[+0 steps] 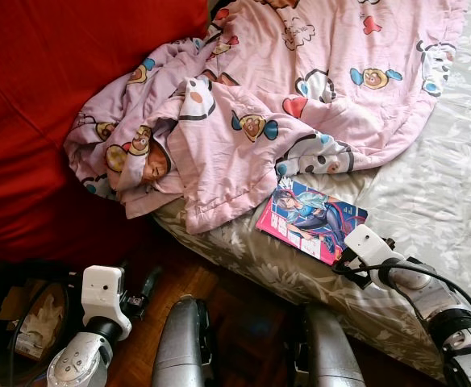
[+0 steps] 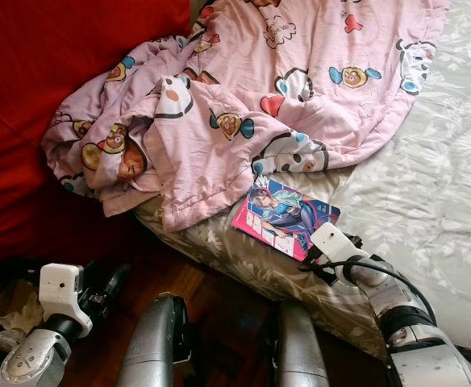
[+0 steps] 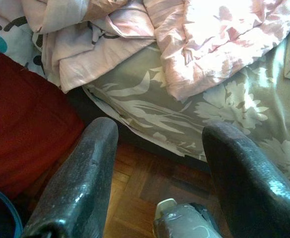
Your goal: Clean up the room
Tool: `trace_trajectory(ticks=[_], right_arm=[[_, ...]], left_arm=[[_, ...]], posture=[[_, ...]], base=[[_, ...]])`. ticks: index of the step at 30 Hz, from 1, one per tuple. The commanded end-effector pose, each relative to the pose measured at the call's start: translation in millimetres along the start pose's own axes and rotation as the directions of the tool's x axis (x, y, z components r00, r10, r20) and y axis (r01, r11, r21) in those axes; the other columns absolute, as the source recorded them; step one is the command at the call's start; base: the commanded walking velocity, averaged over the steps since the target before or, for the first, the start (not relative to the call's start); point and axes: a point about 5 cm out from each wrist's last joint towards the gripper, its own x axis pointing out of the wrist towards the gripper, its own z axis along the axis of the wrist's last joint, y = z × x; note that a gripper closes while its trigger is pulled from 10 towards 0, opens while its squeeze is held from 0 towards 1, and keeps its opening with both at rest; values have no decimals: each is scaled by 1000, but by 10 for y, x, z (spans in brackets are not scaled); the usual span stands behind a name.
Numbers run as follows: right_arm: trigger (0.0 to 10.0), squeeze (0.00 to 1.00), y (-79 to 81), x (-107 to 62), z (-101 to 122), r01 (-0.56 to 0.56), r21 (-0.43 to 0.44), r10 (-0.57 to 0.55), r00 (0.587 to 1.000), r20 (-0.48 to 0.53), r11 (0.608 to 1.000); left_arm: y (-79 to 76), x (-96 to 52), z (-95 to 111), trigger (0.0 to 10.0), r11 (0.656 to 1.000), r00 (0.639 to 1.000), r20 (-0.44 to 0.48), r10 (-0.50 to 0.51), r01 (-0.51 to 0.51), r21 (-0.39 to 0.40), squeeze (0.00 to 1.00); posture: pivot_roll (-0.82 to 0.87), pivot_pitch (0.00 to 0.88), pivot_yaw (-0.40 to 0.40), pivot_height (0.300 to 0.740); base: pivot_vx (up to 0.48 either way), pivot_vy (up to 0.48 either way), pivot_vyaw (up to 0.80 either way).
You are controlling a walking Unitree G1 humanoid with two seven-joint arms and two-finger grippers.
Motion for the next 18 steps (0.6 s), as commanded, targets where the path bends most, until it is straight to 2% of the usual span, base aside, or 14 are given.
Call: trace_trajectory(ticks=[1, 5, 9, 15, 18], right_arm=[[10000, 0, 76, -21, -179, -49, 29, 50, 997, -57, 998], [10000, 0, -45, -56, -127, -17, 128, 19, 1000, -10, 992], [10000, 0, -134, -108, -166, -4, 103, 7, 1000, -30, 995], [10000, 0, -125, -142, -238, -65, 60, 69, 995, -69, 996], [10000, 0, -153, -153, -249, -39, 52, 43, 996, -74, 998]], left_arm=[[51, -55, -83, 10000, 1000, 999, -48, 12, -12, -4, 0], [63, -10, -63, 10000, 1000, 999, -45, 11, -11, -2, 0], [67, 40, -40, 10000, 1000, 999, -36, 6, -6, 0, 0], [53, 54, -35, 10000, 1000, 999, -35, -2, 2, 0, 0], [59, 61, -33, 10000, 1000, 999, -37, -4, 4, 1, 0]], posture=[[109, 379, 77, 623], [105, 369, 84, 623], [101, 358, 87, 623], [101, 357, 92, 623], [108, 352, 96, 623]], base=[[0, 0, 0], [0, 0, 0], [0, 0, 0], [0, 0, 0], [0, 0, 0]])
